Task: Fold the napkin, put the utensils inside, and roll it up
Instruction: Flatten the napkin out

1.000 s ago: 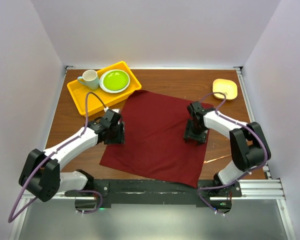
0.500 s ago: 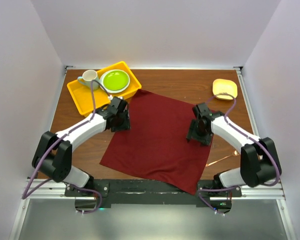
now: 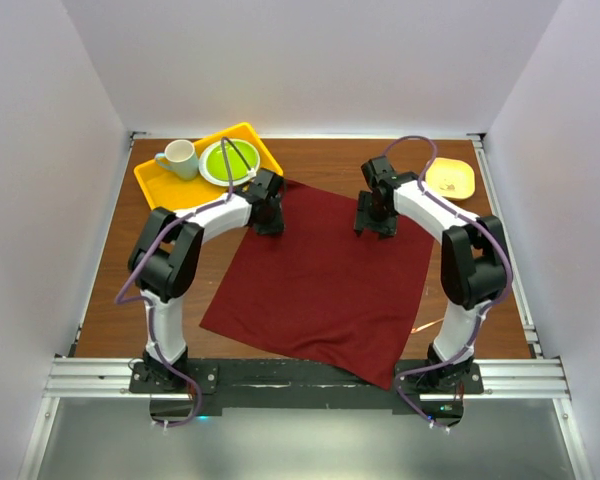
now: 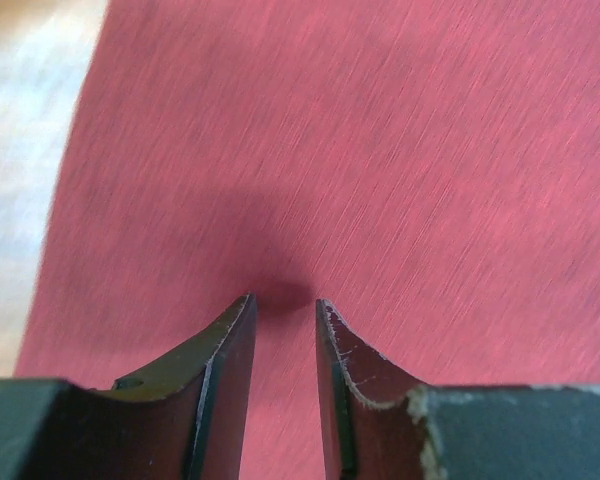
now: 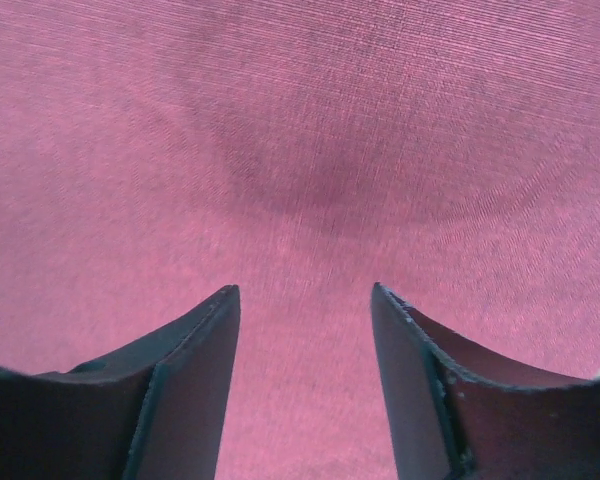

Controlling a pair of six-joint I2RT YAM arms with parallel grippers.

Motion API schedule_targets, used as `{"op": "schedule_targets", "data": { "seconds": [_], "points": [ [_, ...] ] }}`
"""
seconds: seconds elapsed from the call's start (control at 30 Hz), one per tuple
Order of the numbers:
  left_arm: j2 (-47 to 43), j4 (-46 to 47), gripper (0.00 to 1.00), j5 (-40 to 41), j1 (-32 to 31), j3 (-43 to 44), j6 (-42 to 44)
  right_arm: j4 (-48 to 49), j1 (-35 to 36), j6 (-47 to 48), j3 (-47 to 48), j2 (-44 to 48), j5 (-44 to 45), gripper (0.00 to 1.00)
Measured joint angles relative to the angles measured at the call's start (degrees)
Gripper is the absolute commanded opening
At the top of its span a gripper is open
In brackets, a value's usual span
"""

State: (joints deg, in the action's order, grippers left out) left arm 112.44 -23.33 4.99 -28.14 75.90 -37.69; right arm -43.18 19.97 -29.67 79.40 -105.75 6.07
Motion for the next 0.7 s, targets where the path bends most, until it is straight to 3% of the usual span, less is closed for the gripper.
{"op": "schedule_targets", "data": {
  "seconds": [0.33, 0.5, 0.67, 0.7],
  "points": [
    [12.7, 3.2, 0.35, -2.8, -0.4, 16.3, 0.4, 3.1, -7.7, 0.0, -0.2, -2.7, -1.1, 0.57],
    [19.1, 3.7, 0.36, -3.8, -0.5, 25.7, 0.9, 3.8, -7.8, 0.5, -0.2, -5.3, -2.3, 0.59],
    [21.0, 0.6, 0.46, -3.2, -0.4, 30.0, 3.1, 2.5, -7.1, 3.0, 0.9, -6.9, -3.3, 0.66],
    [20.6, -0.4, 0.50, -2.9, -0.4, 29.9, 4.1, 2.0, -6.9, 3.8, 1.2, -6.6, -3.2, 0.71]
  ]
}}
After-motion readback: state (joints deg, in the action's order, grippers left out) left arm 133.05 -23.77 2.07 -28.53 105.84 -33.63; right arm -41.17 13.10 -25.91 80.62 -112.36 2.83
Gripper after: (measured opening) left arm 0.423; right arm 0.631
